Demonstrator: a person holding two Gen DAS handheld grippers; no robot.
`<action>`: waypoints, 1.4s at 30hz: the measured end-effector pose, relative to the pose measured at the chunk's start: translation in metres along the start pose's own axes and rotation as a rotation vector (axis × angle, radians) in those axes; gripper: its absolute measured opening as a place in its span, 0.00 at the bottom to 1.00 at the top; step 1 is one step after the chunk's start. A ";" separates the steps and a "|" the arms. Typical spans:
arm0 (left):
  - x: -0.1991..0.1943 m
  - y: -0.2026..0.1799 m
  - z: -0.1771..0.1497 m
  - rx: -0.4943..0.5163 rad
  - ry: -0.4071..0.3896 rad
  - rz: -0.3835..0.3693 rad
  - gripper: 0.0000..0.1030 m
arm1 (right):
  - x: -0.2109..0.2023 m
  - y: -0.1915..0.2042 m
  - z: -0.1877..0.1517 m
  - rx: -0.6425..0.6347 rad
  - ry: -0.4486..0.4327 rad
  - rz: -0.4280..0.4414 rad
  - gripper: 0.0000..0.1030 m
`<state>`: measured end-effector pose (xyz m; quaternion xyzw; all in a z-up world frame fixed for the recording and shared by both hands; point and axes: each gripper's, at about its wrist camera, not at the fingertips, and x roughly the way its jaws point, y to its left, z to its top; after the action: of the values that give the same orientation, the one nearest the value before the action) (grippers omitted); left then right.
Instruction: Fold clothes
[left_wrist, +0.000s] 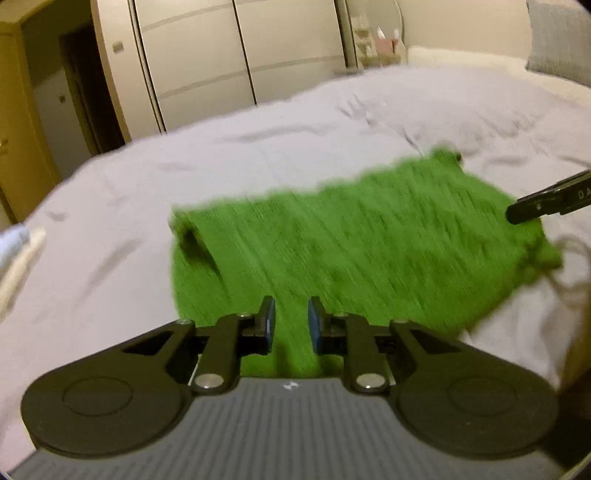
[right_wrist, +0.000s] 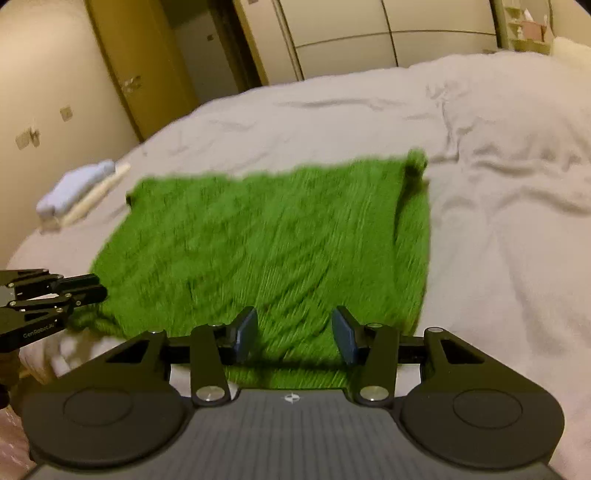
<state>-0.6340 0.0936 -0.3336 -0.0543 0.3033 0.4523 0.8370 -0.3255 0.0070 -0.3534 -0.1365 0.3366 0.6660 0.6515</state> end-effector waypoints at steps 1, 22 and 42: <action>0.001 0.008 0.011 -0.008 -0.020 0.002 0.17 | 0.003 -0.004 0.011 -0.004 -0.022 -0.015 0.48; 0.120 0.110 0.032 -0.338 0.075 0.016 0.11 | 0.092 -0.081 0.075 0.056 0.051 -0.156 0.33; -0.013 -0.044 -0.017 -0.230 0.203 0.253 0.18 | -0.028 0.026 -0.026 0.015 0.063 -0.198 0.57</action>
<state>-0.6120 0.0522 -0.3481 -0.1563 0.3371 0.5777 0.7268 -0.3544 -0.0293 -0.3483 -0.1850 0.3467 0.5912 0.7043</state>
